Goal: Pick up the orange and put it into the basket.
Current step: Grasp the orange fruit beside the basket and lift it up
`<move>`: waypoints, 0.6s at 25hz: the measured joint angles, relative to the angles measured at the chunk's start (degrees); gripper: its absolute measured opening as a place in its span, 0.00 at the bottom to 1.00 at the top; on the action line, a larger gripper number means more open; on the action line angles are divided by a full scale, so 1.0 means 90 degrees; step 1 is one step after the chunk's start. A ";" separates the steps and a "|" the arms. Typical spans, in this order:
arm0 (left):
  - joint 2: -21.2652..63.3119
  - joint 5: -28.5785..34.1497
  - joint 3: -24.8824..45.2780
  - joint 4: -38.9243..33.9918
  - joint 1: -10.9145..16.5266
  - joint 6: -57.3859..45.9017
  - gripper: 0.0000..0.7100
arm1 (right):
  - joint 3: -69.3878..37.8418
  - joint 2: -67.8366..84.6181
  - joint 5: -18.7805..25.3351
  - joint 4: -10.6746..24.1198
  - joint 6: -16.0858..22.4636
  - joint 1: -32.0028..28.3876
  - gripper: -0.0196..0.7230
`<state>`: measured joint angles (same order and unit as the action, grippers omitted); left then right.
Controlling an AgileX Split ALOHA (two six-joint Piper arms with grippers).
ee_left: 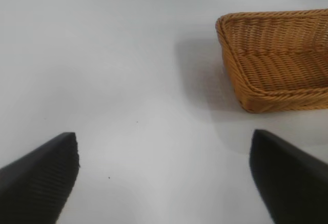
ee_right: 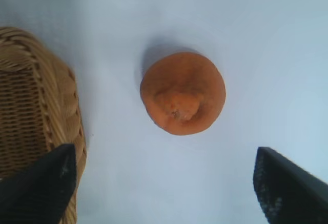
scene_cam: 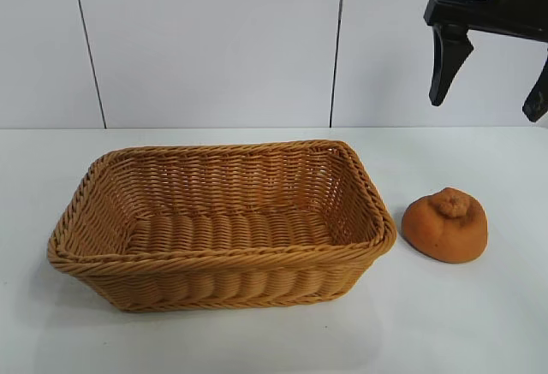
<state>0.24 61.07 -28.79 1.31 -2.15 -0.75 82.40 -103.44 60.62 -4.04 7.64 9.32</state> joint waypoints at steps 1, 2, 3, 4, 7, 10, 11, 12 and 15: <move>0.0000 0.0000 0.0000 0.0000 0.0000 0.0000 0.91 | 0.0000 -0.0114 -0.0039 -0.0014 -0.0006 -0.0012 0.89; 0.0000 0.0000 0.0000 0.0000 0.0000 0.0000 0.91 | 0.0000 -0.0231 -0.0112 -0.0021 -0.0023 -0.0010 0.89; 0.0000 0.0000 0.0000 0.0000 0.0000 0.0000 0.91 | 0.0000 -0.0352 -0.0171 -0.0053 -0.0023 -0.0010 0.89; 0.0000 0.0000 0.0000 0.0000 0.0000 0.0000 0.91 | 0.0000 -0.0461 -0.0227 -0.0089 -0.0023 -0.0010 0.89; 0.0000 0.0000 0.0000 0.0000 0.0000 0.0000 0.91 | 0.0001 -0.0908 -0.0408 -0.0138 -0.0023 -0.0010 0.89; 0.0000 0.0000 0.0000 0.0000 0.0000 0.0000 0.91 | 0.0001 -0.1353 -0.0499 -0.0138 -0.0023 -0.0010 0.89; 0.0000 0.0000 0.0000 0.0000 0.0000 0.0000 0.91 | 0.0001 -0.1481 -0.0526 -0.0144 -0.0023 -0.0010 0.89; 0.0000 0.0000 0.0000 0.0000 0.0000 0.0000 0.91 | 0.0001 -0.1626 -0.0563 -0.0144 -0.0023 -0.0010 0.89; 0.0000 0.0000 0.0000 0.0000 0.0000 0.0000 0.91 | 0.0007 -0.1985 -0.0649 -0.0159 -0.0023 -0.0010 0.89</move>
<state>0.24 61.07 -28.79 1.31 -2.15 -0.75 82.46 -121.30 54.77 -5.47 7.44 9.23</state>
